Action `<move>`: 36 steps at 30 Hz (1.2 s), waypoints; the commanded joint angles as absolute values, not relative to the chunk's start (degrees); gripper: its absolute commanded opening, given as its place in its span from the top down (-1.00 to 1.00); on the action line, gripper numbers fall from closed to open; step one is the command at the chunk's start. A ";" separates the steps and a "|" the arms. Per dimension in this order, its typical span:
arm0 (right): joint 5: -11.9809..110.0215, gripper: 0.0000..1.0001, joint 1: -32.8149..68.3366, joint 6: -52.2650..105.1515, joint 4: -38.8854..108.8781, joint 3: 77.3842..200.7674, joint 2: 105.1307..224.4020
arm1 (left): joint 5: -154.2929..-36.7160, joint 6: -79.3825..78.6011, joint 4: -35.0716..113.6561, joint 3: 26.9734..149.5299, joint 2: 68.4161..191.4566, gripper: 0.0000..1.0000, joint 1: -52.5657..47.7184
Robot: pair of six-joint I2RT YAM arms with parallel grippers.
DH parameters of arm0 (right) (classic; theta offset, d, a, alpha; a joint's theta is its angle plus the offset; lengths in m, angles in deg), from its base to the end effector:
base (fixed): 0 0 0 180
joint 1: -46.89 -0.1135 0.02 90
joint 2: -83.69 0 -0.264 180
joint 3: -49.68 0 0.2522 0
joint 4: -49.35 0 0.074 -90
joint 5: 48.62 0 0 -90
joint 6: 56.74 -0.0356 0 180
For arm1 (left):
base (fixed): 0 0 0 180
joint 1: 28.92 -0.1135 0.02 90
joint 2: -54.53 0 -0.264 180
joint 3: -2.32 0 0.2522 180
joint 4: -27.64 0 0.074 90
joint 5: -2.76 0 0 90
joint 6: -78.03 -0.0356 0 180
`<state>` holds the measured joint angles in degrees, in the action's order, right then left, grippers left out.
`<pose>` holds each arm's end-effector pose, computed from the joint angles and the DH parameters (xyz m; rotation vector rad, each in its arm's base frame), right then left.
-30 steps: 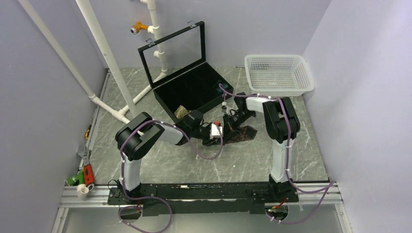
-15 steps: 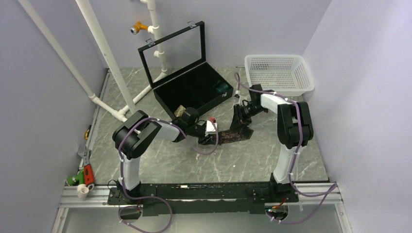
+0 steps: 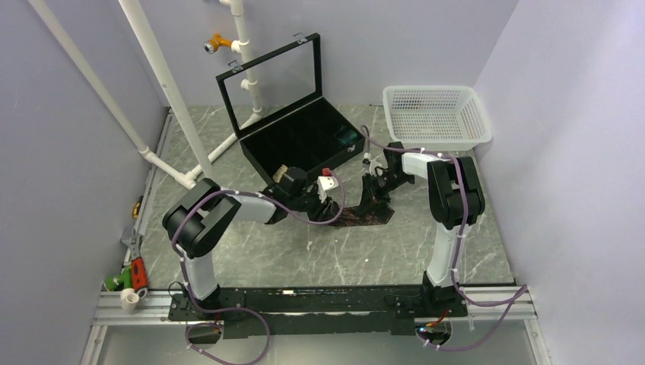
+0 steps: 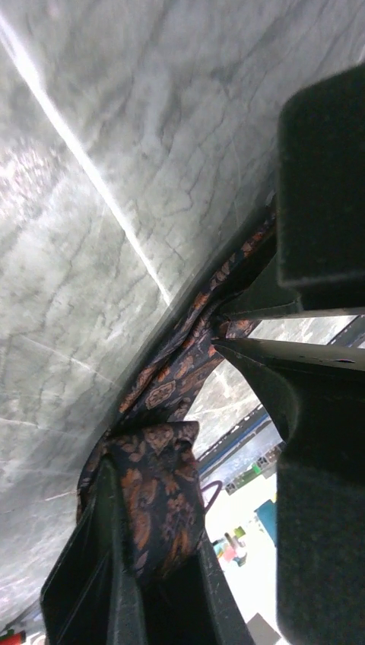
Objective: Roll the ties
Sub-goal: Place the tie at the center of the board.
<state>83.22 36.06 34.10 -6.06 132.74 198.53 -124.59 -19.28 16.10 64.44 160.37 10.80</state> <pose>0.3395 0.0891 0.1199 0.3239 -2.9004 -1.1175 0.2638 -0.2473 0.1387 1.2180 1.7997 -1.0226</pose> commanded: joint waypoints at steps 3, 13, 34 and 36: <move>74.54 0.64 34.21 37.23 -6.02 129.70 199.02 | -112.09 -20.47 22.78 64.08 160.07 0.49 12.37; 91.61 0.02 32.28 28.04 -3.12 134.02 189.89 | -111.20 -29.36 27.72 60.85 162.26 0.45 14.40; 87.99 1.00 26.78 27.92 1.79 132.50 198.94 | -114.37 -31.42 29.94 62.53 162.53 0.07 14.20; 86.59 1.00 27.33 29.39 0.81 131.36 198.87 | -116.75 -32.17 28.30 62.62 161.83 -0.14 13.19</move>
